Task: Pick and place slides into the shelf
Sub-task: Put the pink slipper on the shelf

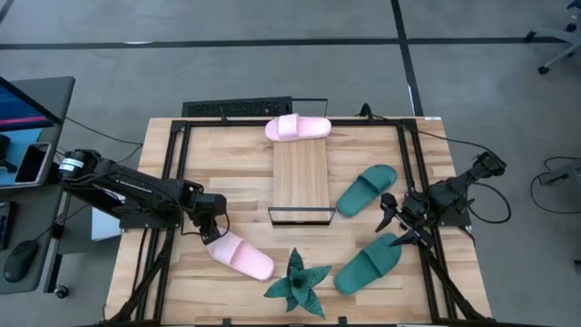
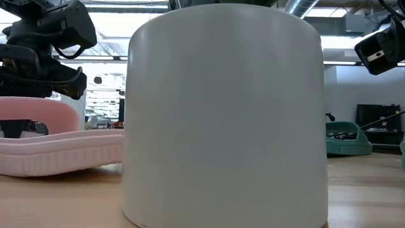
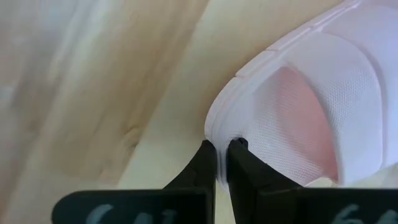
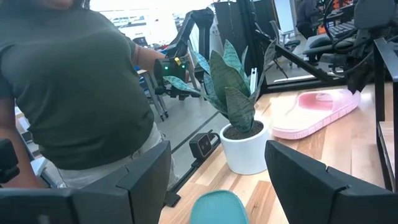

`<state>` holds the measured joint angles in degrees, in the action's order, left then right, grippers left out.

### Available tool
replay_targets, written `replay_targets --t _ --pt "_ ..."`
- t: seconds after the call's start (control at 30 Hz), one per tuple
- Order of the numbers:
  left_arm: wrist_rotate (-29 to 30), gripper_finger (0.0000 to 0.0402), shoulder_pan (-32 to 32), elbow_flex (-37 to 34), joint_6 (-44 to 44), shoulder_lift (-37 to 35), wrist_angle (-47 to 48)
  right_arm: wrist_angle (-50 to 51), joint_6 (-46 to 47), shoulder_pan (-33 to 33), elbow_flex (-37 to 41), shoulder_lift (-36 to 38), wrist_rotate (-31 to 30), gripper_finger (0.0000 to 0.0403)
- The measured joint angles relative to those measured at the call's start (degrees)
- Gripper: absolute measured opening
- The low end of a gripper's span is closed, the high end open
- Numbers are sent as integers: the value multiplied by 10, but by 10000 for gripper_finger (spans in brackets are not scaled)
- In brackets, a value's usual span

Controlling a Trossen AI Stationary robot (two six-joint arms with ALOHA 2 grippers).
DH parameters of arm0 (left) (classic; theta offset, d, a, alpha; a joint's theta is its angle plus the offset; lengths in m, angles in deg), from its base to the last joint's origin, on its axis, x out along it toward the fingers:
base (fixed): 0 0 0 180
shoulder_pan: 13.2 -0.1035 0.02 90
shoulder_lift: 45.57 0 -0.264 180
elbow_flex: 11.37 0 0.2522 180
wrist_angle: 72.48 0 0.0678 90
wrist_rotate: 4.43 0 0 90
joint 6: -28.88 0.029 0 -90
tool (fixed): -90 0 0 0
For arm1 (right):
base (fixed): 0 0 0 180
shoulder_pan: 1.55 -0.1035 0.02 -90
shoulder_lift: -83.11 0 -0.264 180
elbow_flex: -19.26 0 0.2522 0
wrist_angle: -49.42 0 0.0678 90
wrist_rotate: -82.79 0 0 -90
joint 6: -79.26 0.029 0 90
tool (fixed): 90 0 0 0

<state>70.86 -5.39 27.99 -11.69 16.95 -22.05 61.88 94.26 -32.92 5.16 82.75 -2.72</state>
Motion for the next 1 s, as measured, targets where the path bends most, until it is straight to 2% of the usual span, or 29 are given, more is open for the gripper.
replay_targets --t 0.47,1.0 --pt "34 2 -47 57 76 0 109 0 0 0 0 0 0 254" --pt "81 2 -145 129 191 0 249 0 0 0 0 0 0 254"
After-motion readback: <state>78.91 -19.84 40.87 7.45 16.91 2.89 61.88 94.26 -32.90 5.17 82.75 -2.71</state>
